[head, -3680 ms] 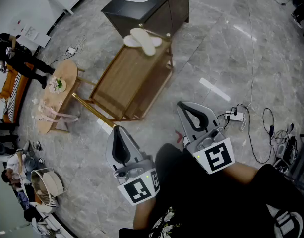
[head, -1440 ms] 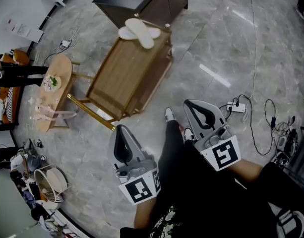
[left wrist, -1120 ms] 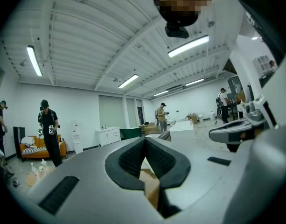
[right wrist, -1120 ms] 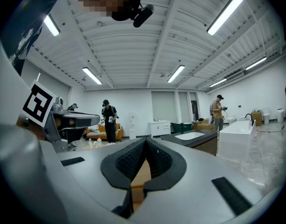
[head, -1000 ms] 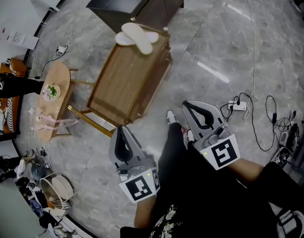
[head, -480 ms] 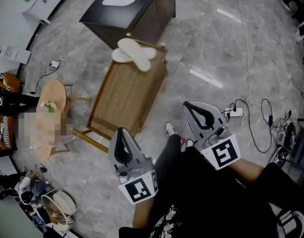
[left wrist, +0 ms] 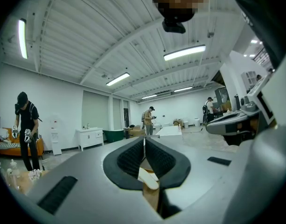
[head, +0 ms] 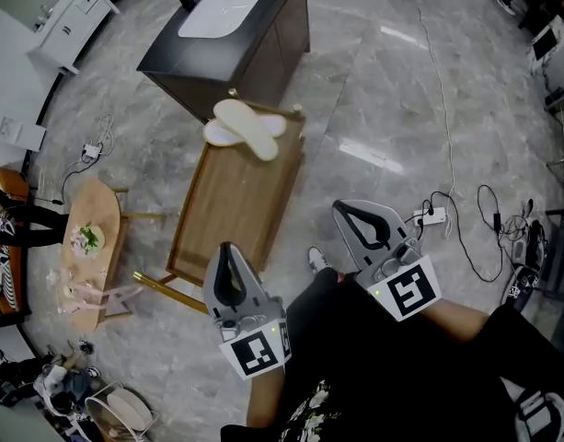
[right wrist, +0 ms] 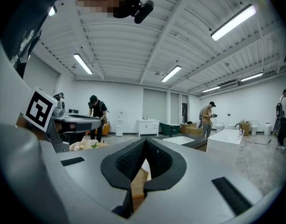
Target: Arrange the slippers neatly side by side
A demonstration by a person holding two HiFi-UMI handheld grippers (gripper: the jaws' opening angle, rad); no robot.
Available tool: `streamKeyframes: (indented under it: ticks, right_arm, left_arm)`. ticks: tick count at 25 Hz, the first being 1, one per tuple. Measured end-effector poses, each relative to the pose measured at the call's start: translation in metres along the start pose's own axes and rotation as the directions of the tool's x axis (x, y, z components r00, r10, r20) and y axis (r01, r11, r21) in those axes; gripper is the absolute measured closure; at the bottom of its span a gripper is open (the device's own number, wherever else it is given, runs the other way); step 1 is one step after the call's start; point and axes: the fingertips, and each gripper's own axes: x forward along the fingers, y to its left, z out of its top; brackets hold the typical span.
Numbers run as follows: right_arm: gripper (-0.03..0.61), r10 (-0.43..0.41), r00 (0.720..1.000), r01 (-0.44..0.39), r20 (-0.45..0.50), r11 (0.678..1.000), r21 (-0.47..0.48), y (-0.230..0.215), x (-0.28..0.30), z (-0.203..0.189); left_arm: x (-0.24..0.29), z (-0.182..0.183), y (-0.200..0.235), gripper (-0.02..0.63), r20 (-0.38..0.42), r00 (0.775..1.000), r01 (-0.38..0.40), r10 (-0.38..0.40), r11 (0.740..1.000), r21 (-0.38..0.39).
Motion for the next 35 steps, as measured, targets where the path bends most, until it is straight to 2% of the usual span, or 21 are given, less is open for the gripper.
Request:
streamKeyframes:
  ticks: [6,16,23,28,35]
  right_arm:
    - [0.58,-0.032,0.999,0.032,0.004,0.999,0.003,-0.001,0.017,0.001]
    - [0.58,-0.062,0.997,0.062,0.035,0.998,0.01,0.001,0.045,0.002]
    - [0.58,-0.078,0.997,0.078,0.024,0.997,0.022,0.001,0.044,-0.001]
    - [0.58,-0.069,0.998,0.069,0.005,0.997,0.031,-0.005,0.048,-0.009]
    - [0.58,-0.014,1.0,0.013,0.012,1.0,0.016,-0.015,0.075,-0.007]
  left_arm:
    - [0.02,0.002,0.004,0.624,0.025,0.998,0.055,-0.055,0.998,0.005]
    - [0.042,0.001,0.017,0.624,0.044,0.994,0.099,-0.1,0.995,0.015]
    - [0.048,-0.005,0.011,0.624,0.02,0.991,0.129,-0.129,0.992,0.002]
    - [0.052,-0.008,0.01,0.624,0.011,0.993,0.114,-0.114,0.993,0.004]
    - [0.071,-0.011,0.014,0.623,0.001,0.997,0.082,-0.082,0.997,0.005]
